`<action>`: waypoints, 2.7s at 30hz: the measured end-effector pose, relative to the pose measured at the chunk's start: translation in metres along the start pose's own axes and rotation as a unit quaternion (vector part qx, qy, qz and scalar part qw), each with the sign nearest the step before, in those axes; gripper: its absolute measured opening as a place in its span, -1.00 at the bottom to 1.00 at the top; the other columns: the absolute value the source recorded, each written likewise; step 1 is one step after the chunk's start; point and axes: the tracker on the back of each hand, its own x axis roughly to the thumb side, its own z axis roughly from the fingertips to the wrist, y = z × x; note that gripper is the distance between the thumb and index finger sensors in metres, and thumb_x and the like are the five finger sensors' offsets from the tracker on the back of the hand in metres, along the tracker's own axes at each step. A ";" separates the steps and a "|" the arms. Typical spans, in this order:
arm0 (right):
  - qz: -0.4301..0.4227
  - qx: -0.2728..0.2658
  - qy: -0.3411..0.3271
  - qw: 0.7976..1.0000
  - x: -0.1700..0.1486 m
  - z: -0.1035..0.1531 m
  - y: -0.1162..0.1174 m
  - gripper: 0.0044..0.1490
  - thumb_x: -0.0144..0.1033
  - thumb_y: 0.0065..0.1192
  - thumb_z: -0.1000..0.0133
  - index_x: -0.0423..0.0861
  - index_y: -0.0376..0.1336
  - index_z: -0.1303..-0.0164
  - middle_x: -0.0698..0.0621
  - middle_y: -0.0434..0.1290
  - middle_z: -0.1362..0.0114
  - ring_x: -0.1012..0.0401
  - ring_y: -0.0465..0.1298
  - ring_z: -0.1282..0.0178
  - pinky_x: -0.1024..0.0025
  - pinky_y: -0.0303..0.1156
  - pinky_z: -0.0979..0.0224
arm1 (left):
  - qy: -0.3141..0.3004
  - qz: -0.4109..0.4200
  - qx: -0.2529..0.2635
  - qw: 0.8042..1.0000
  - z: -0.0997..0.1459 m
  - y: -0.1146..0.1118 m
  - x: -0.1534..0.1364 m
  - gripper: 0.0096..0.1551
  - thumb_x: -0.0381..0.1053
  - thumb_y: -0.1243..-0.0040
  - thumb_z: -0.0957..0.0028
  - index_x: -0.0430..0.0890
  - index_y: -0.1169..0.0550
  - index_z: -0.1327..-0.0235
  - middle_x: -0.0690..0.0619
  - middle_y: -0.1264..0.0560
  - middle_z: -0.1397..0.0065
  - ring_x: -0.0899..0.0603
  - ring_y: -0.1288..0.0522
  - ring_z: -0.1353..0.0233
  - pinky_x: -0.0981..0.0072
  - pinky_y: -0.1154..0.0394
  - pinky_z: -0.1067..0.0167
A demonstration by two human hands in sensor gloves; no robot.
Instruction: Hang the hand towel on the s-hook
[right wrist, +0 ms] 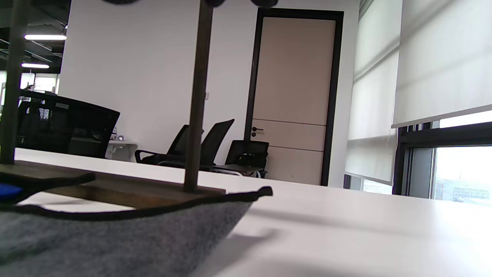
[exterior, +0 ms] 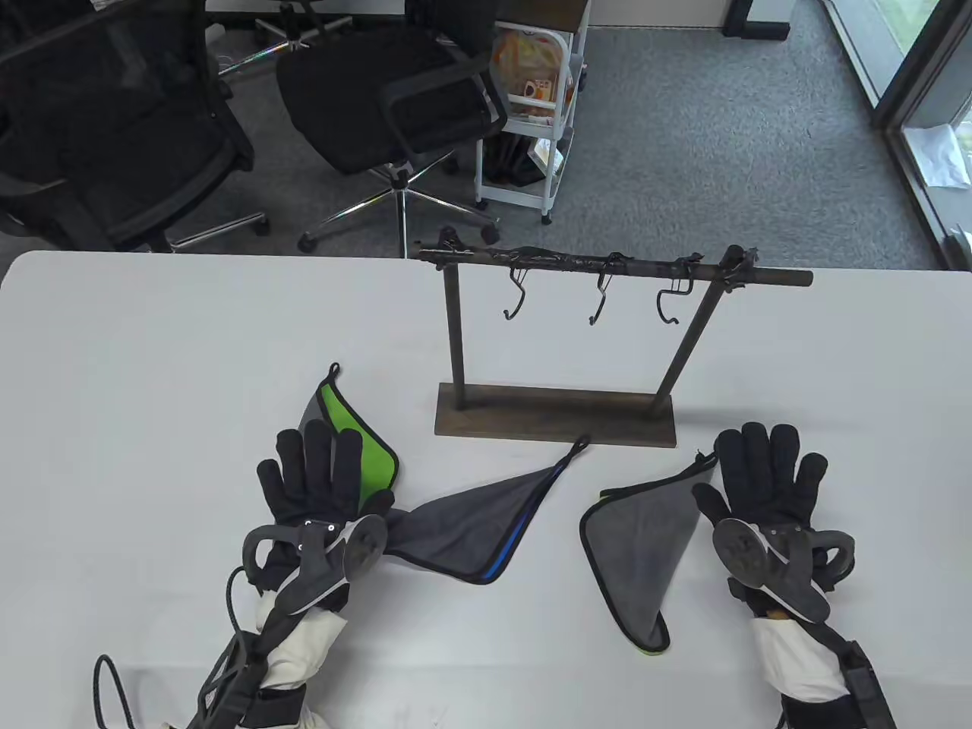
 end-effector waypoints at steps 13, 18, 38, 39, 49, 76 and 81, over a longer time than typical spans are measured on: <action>-0.001 0.009 -0.002 1.000 0.001 0.000 0.000 -0.09 0.09 -0.26 -0.26 -0.08 -0.29 -0.72 -0.19 -0.27 -0.76 -0.11 -0.43 -0.67 -0.25 -0.49 -0.53 | 0.002 0.003 -0.005 1.000 0.000 0.000 0.000 0.05 0.35 0.32 -0.22 -0.19 0.33 -0.68 -0.43 0.35 -0.70 -0.61 0.30 -0.61 -0.64 0.13 -0.43; 0.001 0.011 -0.005 1.000 0.002 -0.001 0.000 -0.09 0.09 -0.25 -0.26 -0.08 -0.29 -0.72 -0.20 -0.26 -0.76 -0.11 -0.43 -0.67 -0.25 -0.48 -0.53 | 0.001 0.004 -0.008 1.000 -0.001 0.000 0.000 0.05 0.35 0.31 -0.22 -0.19 0.32 -0.68 -0.43 0.35 -0.70 -0.61 0.30 -0.61 -0.64 0.13 -0.44; -0.025 0.038 -0.001 0.999 0.002 -0.008 0.003 -0.10 0.08 -0.25 -0.26 -0.08 -0.28 -0.72 -0.19 -0.26 -0.77 -0.11 -0.43 -0.68 -0.25 -0.50 -0.54 | 0.077 0.035 -0.020 0.996 -0.035 0.015 -0.020 0.03 0.31 0.20 -0.23 -0.18 0.22 -0.71 -0.38 0.17 -0.76 -0.57 0.07 -0.67 -0.50 -0.14 -0.49; -0.025 0.040 -0.003 0.999 0.003 -0.009 0.004 -0.10 0.08 -0.25 -0.26 -0.08 -0.27 -0.72 -0.19 -0.26 -0.77 -0.11 -0.43 -0.68 -0.25 -0.50 -0.54 | 0.101 0.048 -0.026 0.993 -0.043 0.019 -0.025 0.03 0.31 0.18 -0.23 -0.17 0.21 -0.72 -0.36 0.16 -0.76 -0.56 0.06 -0.68 -0.48 -0.15 -0.50; -0.020 0.051 -0.003 0.999 0.001 -0.008 0.005 -0.11 0.08 -0.24 -0.26 -0.09 -0.24 -0.72 -0.21 -0.23 -0.76 -0.11 -0.41 -0.68 -0.25 -0.49 -0.53 | 0.206 0.101 -0.121 0.966 -0.098 0.031 -0.031 -0.03 0.28 0.08 -0.20 -0.10 0.05 -0.75 -0.24 -0.02 -0.80 -0.45 -0.16 -0.69 -0.11 -0.40 -0.46; -0.044 0.070 -0.021 0.996 0.005 -0.013 0.013 -0.11 0.07 -0.23 -0.26 -0.10 -0.23 -0.72 -0.22 -0.21 -0.76 -0.12 -0.39 -0.68 -0.25 -0.47 -0.54 | 0.300 0.124 -0.319 0.890 -0.145 -0.067 -0.034 0.08 0.14 -0.19 -0.12 -0.26 0.04 -0.70 -0.37 -0.08 -0.70 -0.39 -0.31 -0.59 0.22 -0.67 -0.22; -0.042 0.074 -0.027 0.996 0.008 -0.012 0.015 -0.11 0.07 -0.23 -0.26 -0.10 -0.22 -0.72 -0.22 -0.20 -0.76 -0.13 -0.39 -0.68 -0.26 -0.46 -0.54 | 0.297 0.078 -0.315 0.898 -0.144 -0.073 -0.030 0.05 0.19 -0.20 -0.07 -0.24 -0.08 -0.69 -0.24 -0.23 -0.59 -0.32 -0.34 -0.47 0.18 -0.63 -0.26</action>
